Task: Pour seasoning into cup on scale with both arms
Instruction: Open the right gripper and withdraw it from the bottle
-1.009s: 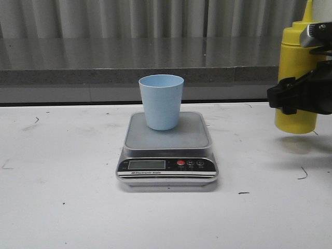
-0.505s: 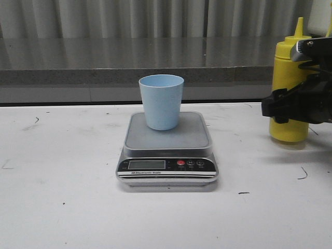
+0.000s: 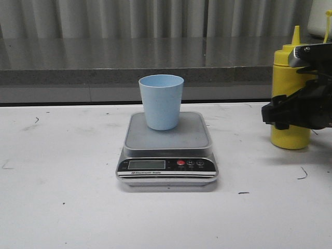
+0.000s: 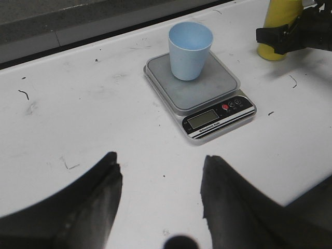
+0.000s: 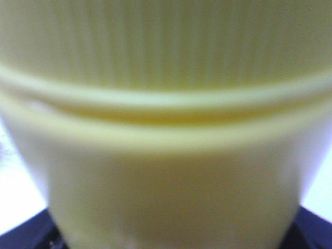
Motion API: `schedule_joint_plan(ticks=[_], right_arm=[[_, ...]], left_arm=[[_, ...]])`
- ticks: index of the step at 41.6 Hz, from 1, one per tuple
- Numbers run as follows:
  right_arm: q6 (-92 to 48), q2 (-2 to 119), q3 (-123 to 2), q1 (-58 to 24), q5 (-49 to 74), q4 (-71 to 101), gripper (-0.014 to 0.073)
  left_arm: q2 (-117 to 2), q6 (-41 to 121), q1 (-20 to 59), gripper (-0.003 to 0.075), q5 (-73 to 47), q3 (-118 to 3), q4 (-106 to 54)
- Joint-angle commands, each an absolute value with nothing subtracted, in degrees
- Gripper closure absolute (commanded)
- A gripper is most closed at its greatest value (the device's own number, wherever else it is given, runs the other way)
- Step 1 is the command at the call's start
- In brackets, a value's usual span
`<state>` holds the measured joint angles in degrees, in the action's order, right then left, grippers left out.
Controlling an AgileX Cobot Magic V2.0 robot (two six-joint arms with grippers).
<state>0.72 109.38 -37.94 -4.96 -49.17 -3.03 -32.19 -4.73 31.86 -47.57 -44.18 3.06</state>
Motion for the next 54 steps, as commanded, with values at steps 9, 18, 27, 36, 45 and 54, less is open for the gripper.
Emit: schedule_joint_plan(ticks=[9, 18, 27, 36, 45, 54], right_arm=[[1.0, 106.4, -38.8, -4.6, -50.9, -2.5, -0.002], [1.0, 102.6, -35.6, -4.7, -48.3, -1.5, -0.002], [1.0, 96.6, -30.9, -4.8, -44.3, -1.1, -0.002], [5.1, 83.1, -30.1, -5.0, -17.9, -1.2, -0.002], [4.2, 69.2, -38.4, -6.0, 21.3, -1.4, -0.002], [-5.7, 61.0, -49.9, -7.8, 48.4, 2.9, -0.002]], left_arm=[[-32.3, -4.9, 32.1, 0.04, -43.6, -45.6, 2.8], [-32.3, -4.9, 32.1, 0.0407, -43.6, -45.6, 2.8], [-32.3, -4.9, 32.1, 0.0407, -43.6, -45.6, 2.8], [-32.3, -4.9, 32.1, 0.0407, -43.6, -45.6, 2.8], [-32.3, -4.9, 32.1, 0.0407, -43.6, -45.6, 2.8], [-32.3, -4.9, 32.1, 0.0407, -43.6, -45.6, 2.8]])
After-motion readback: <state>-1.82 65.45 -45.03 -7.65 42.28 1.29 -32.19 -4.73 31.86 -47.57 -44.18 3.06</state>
